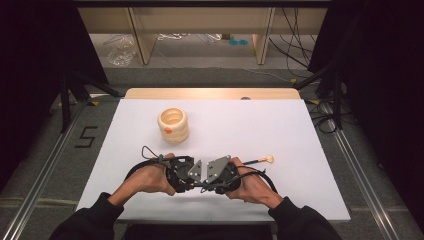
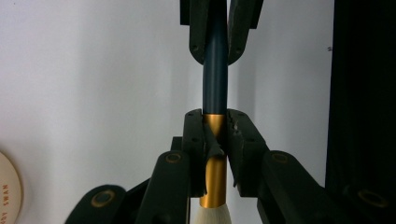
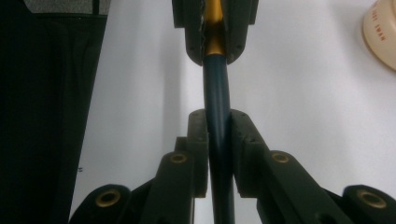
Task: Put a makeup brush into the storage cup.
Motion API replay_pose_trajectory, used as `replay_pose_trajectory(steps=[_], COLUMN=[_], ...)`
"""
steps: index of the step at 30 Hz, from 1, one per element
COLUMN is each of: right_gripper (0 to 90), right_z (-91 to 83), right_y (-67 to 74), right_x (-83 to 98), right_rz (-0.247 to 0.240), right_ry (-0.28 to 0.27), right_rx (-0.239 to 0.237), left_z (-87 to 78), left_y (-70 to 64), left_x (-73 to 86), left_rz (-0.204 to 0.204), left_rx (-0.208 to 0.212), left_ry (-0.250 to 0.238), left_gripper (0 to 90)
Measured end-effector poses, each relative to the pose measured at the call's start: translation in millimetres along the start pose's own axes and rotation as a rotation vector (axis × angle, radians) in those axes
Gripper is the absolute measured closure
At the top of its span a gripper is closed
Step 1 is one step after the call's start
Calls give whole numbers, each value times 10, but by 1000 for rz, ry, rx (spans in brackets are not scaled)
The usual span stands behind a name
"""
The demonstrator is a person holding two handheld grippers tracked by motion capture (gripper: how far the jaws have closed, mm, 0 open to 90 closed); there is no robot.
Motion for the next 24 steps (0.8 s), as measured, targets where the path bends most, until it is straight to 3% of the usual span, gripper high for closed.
replay_pose_trajectory(steps=[17, 24], right_gripper=[803, 804], right_z=[-65, -112], right_y=[-6, -48], right_x=[-9, 3], right_rz=[-1, -11], right_ry=[-36, -55], right_rx=[3, 22], left_z=[-42, -18], left_y=[9, 51], left_x=[-36, 23], left_rz=[-1, -5], left_rx=[-11, -12], left_ry=[-44, -41], left_gripper=[775, 724])
Point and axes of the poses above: each handheld gripper's, and its own axes: z roughly forward along the jaws, x roughly out of its underside, y roughly to its left, the point moved 5 cm from there along z, roughly forward along the jaws, and after that the axes turned 3 degrees about -y, right-handed, at the moved point
